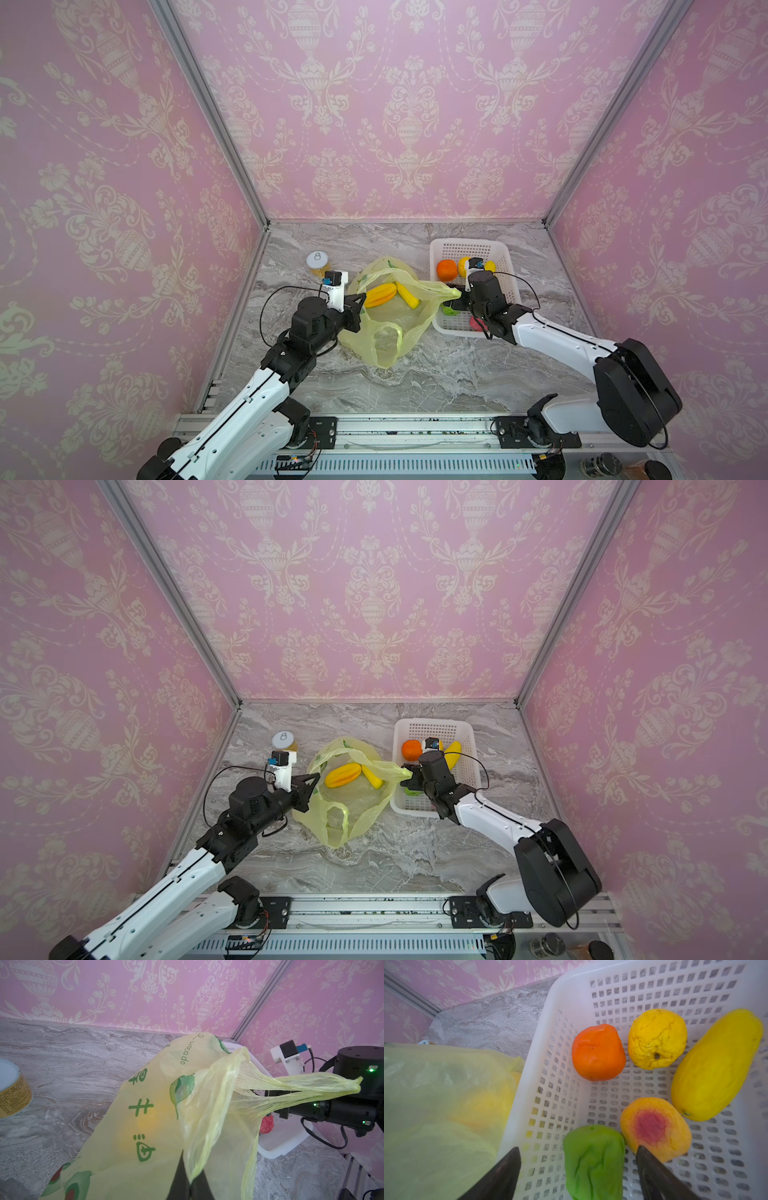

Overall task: Untie the knot of the plastic bag and take out the fruit
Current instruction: 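Lower the green fruit into the basket and open the right gripper, then move the open right gripper back into the bag mouth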

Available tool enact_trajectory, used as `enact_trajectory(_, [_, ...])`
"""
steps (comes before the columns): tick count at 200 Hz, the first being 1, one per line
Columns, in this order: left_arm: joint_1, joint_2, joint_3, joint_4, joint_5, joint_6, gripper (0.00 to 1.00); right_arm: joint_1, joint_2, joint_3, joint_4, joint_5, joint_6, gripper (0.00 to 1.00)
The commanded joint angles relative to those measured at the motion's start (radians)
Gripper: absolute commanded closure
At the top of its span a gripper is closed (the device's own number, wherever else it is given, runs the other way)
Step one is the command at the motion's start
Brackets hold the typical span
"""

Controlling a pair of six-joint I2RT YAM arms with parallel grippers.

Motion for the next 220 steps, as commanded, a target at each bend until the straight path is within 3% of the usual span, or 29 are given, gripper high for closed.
enact_trajectory(1, [-0.006, 0.002, 0.001, 0.010, 0.006, 0.002, 0.98, 0.001, -0.131, -0.054, -0.020, 0.062, -0.017, 0.17])
enact_trajectory(23, [-0.006, 0.007, 0.004, 0.012, 0.013, 0.000, 0.98, 0.002, -0.316, -0.117, -0.024, 0.078, -0.014, 0.29])
enact_trajectory(41, [-0.006, 0.004, 0.002, 0.012, 0.010, 0.001, 0.98, 0.035, -0.457, -0.136, -0.038, 0.052, -0.044, 0.33])
enact_trajectory(65, [-0.005, 0.003, 0.003, 0.011, 0.011, 0.000, 0.98, 0.193, -0.575, -0.099, -0.089, 0.124, -0.141, 0.36])
enact_trajectory(92, [-0.005, -0.001, 0.005, 0.010, 0.018, -0.003, 0.98, 0.388, -0.586, -0.072, -0.043, 0.167, -0.239, 0.40])
enact_trajectory(118, [-0.006, -0.010, 0.003, 0.010, 0.021, -0.006, 0.98, 0.545, -0.474, -0.012, -0.001, 0.188, -0.313, 0.43])
enact_trajectory(139, [-0.006, -0.011, 0.002, 0.011, 0.020, -0.006, 0.98, 0.603, -0.334, 0.059, 0.002, 0.152, -0.336, 0.46])
enact_trajectory(165, [-0.006, -0.012, 0.004, 0.010, 0.023, -0.007, 0.98, 0.606, -0.126, 0.153, -0.017, 0.126, -0.305, 0.55])
enact_trajectory(186, [-0.006, -0.020, 0.002, 0.009, 0.022, -0.008, 0.98, 0.600, -0.017, 0.178, 0.000, 0.161, -0.279, 0.60])
enact_trajectory(220, [-0.006, -0.019, 0.001, 0.012, 0.022, -0.009, 0.98, 0.537, 0.136, 0.234, -0.010, 0.125, -0.216, 0.67])
